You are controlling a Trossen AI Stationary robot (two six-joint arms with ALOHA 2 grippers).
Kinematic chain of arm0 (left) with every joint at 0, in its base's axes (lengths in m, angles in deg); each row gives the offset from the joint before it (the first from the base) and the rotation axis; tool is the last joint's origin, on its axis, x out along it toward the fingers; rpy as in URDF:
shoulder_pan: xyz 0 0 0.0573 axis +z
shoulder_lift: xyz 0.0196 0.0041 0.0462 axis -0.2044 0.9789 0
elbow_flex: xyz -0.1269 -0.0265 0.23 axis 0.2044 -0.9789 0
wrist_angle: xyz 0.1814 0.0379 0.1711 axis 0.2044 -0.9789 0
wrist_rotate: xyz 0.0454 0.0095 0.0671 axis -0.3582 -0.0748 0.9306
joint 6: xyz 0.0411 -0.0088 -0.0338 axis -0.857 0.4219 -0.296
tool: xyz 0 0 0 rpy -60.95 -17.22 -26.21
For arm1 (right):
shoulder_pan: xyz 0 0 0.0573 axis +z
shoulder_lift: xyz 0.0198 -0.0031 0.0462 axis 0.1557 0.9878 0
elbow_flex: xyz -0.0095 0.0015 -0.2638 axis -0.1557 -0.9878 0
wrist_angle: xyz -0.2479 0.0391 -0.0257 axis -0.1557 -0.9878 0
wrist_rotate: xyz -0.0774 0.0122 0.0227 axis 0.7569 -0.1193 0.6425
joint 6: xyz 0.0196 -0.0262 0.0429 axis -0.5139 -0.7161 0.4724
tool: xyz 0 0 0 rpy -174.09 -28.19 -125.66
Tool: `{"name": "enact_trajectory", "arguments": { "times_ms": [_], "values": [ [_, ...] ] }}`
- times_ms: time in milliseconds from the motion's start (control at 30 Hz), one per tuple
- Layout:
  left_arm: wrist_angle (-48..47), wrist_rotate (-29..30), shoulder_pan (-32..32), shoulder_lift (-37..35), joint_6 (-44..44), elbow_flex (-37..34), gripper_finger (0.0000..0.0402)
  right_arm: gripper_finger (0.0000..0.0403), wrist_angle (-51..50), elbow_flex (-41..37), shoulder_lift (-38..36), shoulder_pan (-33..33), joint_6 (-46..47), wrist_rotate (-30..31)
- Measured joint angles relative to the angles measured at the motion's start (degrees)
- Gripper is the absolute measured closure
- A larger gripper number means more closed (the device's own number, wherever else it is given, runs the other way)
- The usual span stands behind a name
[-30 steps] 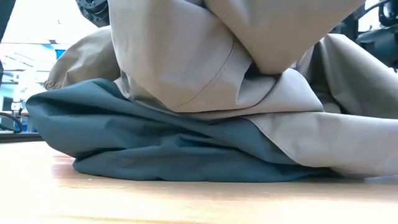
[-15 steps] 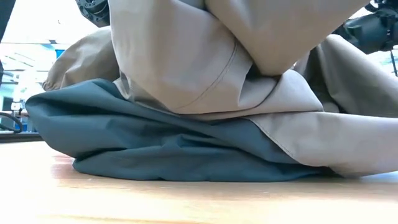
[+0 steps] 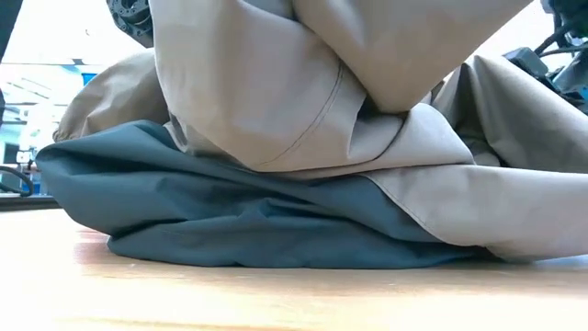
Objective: Sort clothes
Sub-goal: Put the brown jacket into the laundry bin
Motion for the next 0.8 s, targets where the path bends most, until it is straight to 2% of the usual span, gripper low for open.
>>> {"name": "enact_trajectory", "arguments": {
  "times_ms": [133, 267, 600, 800],
  "values": [
    [-0.03, -0.26, 0.0, 0.0, -0.76, 0.0, 0.0395, 0.0204, -0.81, 0.0, 3.14, 0.0, 4.02, -3.09],
    [-0.09, -0.35, -0.07, 0.0, -2.72, -0.02, 0.0395, 0.0204, 1.95, -0.04, 7.68, -0.12, 6.71, -0.51],
    [-0.33, -0.37, -0.09, 0.0, -2.93, -0.09, 0.0395, 0.0204, 29.42, -0.04, 22.48, -0.13, 2.62, 6.18],
    [-1.7, -0.39, -0.13, 0.0, -2.67, -0.11, 0.0395, 0.0204, 56.44, -0.09, 30.67, -0.13, -7.31, 11.98]
  ]
}}
